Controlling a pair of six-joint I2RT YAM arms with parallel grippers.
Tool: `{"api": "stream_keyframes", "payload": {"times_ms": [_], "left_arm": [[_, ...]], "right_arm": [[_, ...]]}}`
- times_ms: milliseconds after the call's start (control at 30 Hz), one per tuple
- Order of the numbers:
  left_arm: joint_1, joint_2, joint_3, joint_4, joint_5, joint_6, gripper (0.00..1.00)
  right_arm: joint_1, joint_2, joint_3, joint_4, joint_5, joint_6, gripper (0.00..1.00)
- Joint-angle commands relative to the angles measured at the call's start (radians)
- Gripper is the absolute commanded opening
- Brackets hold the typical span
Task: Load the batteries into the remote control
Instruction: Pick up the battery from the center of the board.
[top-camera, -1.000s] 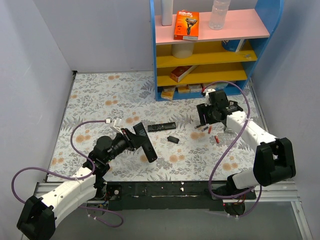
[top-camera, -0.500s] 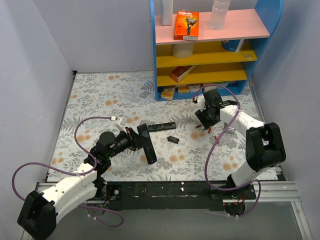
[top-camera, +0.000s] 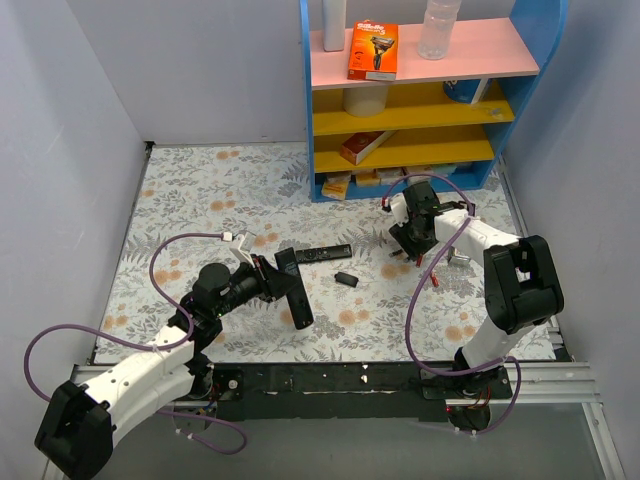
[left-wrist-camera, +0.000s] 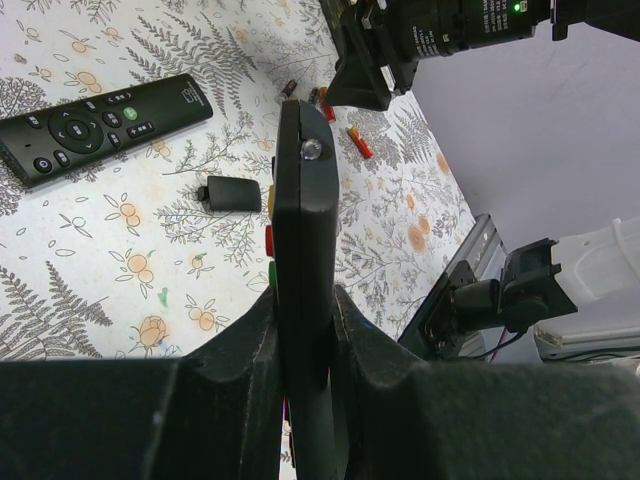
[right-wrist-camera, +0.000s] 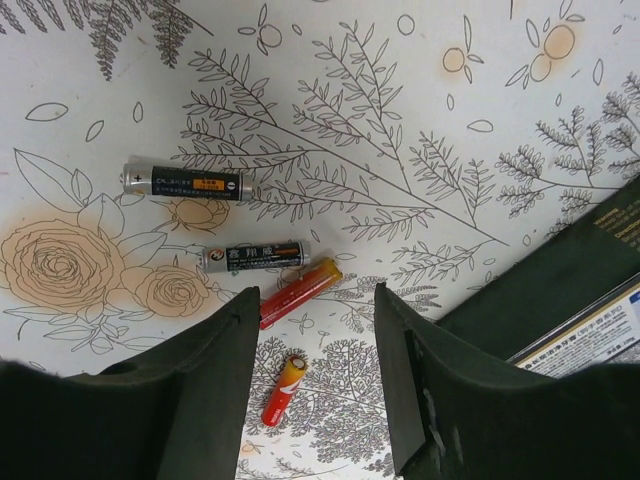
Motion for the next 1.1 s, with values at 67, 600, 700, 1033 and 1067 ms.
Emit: {"api": "stream_keyframes", "payload": {"times_ms": [67,600,700,1033,1067], "left_arm": [[0.006,0.006,0.032,0.011,0.018,0.008,0.00],[0.004,0.001,0.034,0.004,0.027,0.008,0.00],[0.004,0.004,0.034,0.006,0.031,0.008,0.00],[0.006,0.001,0.034,0.001,0.035,0.010,0.00],[0.006,0.004,0.034,0.001,0.035,0.008,0.00]], "right_arm": [[0.006,-0.002,0.005,0.059,-0.036,-0.091,0.57],[0.026,0.040,0.000,0.020,-0.124,-0.179,0.57],[0.029,0.061,0.011,0.006,-0.140,-0.183,0.57],[0.030,0.099,0.036,-0.023,-0.203,-0.182,0.47],[0.030,0.101,0.037,-0.026,-0.208,-0.182,0.47]]}}
